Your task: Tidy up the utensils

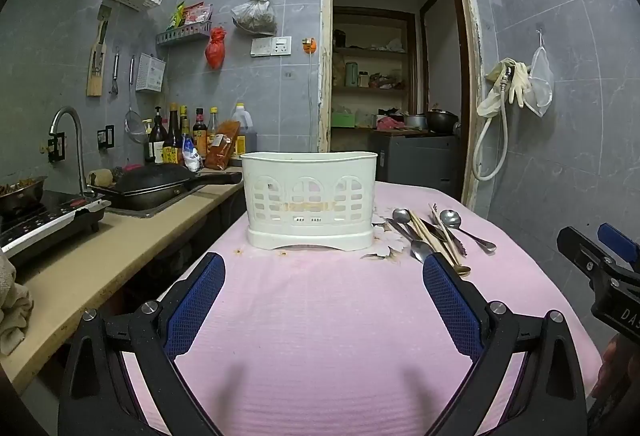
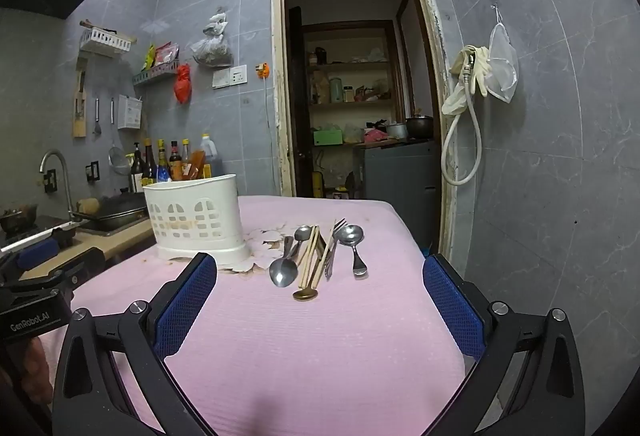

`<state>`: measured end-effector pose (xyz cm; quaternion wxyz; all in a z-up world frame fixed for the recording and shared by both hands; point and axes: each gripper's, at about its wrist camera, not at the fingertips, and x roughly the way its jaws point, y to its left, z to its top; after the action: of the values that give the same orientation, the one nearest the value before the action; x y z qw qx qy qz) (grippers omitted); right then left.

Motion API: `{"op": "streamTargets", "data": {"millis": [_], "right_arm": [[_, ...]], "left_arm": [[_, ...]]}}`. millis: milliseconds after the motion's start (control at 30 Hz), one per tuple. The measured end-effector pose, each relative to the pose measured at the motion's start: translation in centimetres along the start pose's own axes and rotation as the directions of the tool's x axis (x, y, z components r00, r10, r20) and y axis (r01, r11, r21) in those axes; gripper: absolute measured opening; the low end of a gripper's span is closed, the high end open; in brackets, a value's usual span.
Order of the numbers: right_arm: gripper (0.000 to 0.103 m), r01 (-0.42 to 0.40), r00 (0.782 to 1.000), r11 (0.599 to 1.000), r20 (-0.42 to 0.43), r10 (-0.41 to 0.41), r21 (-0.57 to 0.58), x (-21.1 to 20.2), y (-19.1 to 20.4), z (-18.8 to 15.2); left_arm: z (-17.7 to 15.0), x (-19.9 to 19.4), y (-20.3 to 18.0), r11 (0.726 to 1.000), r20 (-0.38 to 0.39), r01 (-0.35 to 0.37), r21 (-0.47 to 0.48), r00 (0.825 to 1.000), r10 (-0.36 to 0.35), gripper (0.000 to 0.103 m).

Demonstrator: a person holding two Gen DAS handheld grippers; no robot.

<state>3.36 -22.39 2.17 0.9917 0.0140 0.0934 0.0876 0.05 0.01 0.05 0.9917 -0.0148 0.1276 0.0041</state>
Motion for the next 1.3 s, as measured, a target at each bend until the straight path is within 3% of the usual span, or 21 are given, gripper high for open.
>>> {"op": "streamTargets", "data": {"millis": [1300], "right_arm": [[0.103, -0.002, 1.0, 1.0, -0.004, 0.002, -0.002, 0.11, 0.56, -0.2]], "left_arm": [[0.0, 0.06, -0.04, 1.0, -0.003, 0.001, 0.002, 1.0, -0.001, 0.097]]}}
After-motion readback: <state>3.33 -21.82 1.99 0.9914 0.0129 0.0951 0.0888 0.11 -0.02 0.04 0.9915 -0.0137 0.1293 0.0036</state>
